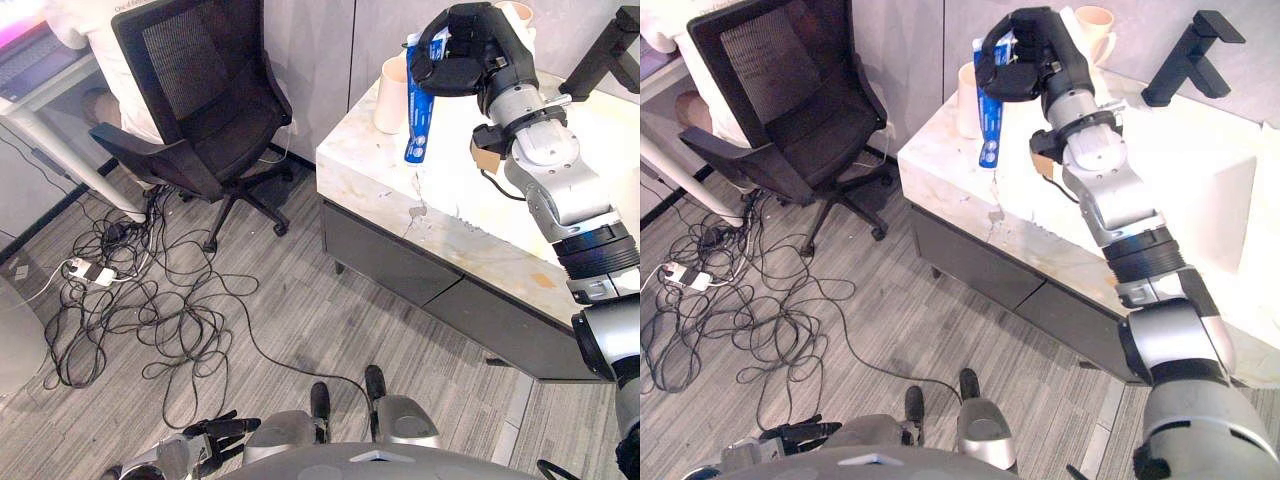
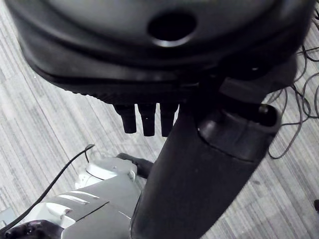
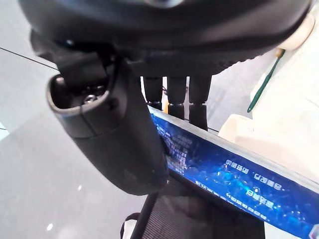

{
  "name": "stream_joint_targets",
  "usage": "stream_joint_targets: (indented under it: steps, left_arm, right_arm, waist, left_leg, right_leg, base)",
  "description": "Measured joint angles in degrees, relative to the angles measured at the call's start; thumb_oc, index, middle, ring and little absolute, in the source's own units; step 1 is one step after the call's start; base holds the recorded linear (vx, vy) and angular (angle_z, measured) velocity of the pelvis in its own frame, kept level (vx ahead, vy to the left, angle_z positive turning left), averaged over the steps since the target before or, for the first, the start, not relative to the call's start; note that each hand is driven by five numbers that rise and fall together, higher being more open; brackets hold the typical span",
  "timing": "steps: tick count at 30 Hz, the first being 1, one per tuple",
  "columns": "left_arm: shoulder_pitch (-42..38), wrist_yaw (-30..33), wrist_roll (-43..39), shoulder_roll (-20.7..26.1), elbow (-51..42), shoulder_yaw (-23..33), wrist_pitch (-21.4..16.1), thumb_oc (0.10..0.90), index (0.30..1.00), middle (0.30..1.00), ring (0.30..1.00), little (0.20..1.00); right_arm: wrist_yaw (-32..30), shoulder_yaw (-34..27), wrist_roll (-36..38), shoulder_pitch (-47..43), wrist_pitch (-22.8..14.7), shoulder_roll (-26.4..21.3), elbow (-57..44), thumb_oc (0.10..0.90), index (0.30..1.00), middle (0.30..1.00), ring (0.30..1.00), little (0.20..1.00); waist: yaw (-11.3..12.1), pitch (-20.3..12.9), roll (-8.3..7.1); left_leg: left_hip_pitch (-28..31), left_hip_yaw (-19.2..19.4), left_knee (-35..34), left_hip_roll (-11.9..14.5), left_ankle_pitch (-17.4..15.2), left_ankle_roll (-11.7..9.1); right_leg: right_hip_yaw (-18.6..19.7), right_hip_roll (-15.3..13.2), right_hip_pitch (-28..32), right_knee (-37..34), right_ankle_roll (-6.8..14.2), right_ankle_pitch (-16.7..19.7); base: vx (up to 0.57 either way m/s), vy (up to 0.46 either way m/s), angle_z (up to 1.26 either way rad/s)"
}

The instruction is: Organize the bathroom.

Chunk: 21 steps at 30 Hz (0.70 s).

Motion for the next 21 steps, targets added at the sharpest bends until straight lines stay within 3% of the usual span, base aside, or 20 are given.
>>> stream_joint_targets:
  steps: [8,15,21]
  left_arm:
    - [0.1,0.2,-0.1,-1.1,-0.5,0.0,-2.3,0.8,0.9,0.9,0.9,0.9]
    - [2.7,1.4,-0.6,-1.5,-0.8,0.0,-2.5,0.8,0.9,0.9,0.9,0.9]
    - [4.6,1.8,-0.8,-1.5,0.1,0.2,-4.0,0.8,0.9,0.9,0.9,0.9]
  right_arm:
    - [-6.8,-1.8,-0.8,-0.3,-3.4,-0.1,-1.1,0.4,0.3,0.3,0.3,0.3]
    - [-11.4,-1.8,-4.0,-0.7,-5.3,-4.0,-0.9,0.4,0.3,0.3,0.3,0.3]
    - [-15.0,-1.8,-5.1,-3.7,-7.9,-4.4,2.4,0.4,0.3,0.3,0.3,0.3]
  waist:
    - [0.9,-0.2,-0.23]
    - [2.6,-1.2,-1.06]
    - [3.9,-2.2,-1.7]
  left_leg:
    - [0.5,-0.4,-0.1,0.6,-0.2,-0.3]
    - [0.4,-2.5,-0.1,0.6,-0.8,-1.4]
    - [0.3,-4.3,-0.1,0.6,-0.8,-1.7]
  right_leg:
    - [-0.4,0.6,0.8,-0.3,-0.1,0.0]
    - [-2.4,0.5,2.7,-2.1,-0.4,0.2]
    - [-3.7,0.5,3.9,-3.3,-0.5,0.1]
  base:
    - [0.06,-0.027,0.02]
    - [0.06,-0.025,0.15]
    - [0.04,-0.042,0.15]
